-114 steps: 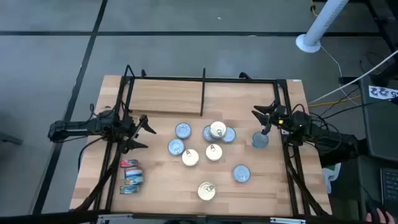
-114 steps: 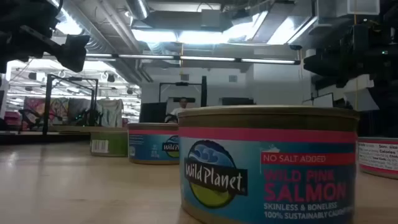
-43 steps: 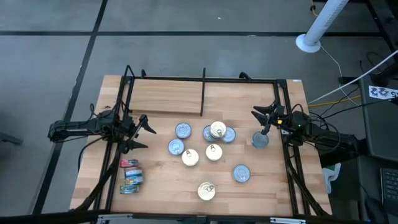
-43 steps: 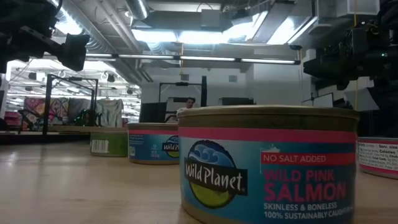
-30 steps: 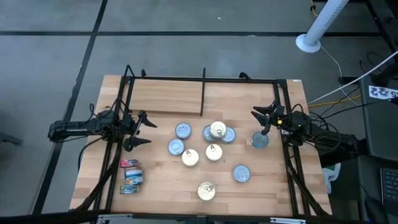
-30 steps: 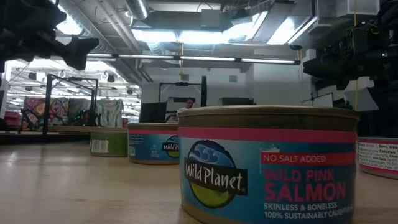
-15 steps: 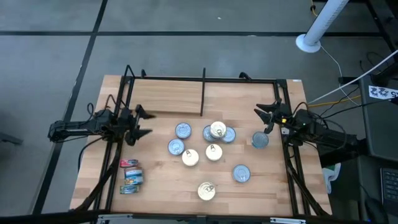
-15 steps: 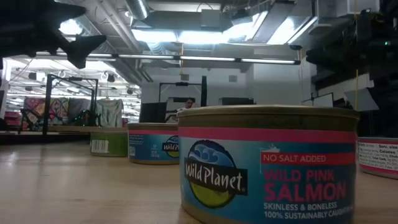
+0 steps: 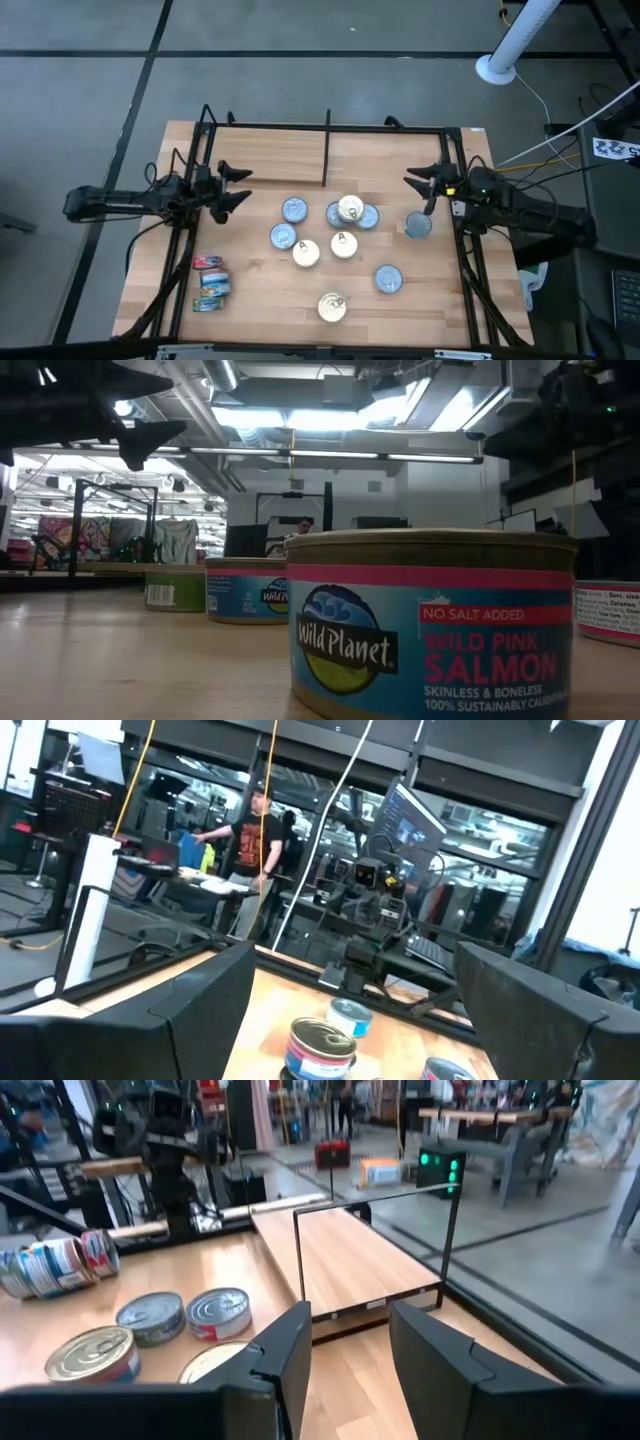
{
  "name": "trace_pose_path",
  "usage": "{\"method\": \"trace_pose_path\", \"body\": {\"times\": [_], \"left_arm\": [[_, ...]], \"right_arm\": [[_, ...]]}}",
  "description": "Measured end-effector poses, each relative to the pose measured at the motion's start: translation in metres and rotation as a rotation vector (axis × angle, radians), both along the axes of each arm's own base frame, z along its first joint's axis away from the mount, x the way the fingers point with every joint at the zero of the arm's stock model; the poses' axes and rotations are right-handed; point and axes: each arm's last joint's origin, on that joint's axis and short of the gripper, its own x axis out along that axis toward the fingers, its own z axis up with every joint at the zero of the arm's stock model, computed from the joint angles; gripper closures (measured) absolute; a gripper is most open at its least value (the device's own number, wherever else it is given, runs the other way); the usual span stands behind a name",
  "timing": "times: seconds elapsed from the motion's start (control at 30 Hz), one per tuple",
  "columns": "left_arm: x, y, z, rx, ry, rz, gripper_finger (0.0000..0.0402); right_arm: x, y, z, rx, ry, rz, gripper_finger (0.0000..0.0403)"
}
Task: Stack canned seafood by type on shelf
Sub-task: Put the blue pink tuna can on the shelf
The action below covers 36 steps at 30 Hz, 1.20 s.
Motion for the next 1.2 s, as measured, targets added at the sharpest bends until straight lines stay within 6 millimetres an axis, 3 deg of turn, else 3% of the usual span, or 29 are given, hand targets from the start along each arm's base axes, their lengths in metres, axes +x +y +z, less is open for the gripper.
{"method": "trace_pose_path", "body": {"times": [0.33, 0.6, 0.73, 0.93, 1.2], "left_arm": [[0.015, 0.001, 0.005, -0.001, 0.0, 0.001, 0.0066], [0.03, 0.002, 0.014, -0.002, 0.055, 0.002, 0.0066], [0.042, 0.003, 0.02, 0.011, 0.095, 0.005, 0.0066], [0.066, 0.005, 0.028, 0.07, 0.178, 0.016, 0.0066], [0.111, 0.008, 0.035, 0.114, 0.276, 0.019, 0.0066]], "right_arm": [[0.039, -0.009, 0.022, -0.003, 0.165, 0.033, 0.0258], [0.088, -0.019, 0.026, -0.024, 0.346, 0.088, 0.0184], [0.109, -0.019, 0.023, -0.143, 0.459, 0.313, 0.016], [0.128, -0.003, 0.013, -0.345, 0.596, 0.593, 0.0166], [0.136, 0.022, -0.001, -0.543, 0.739, 0.618, 0.0196]]}}
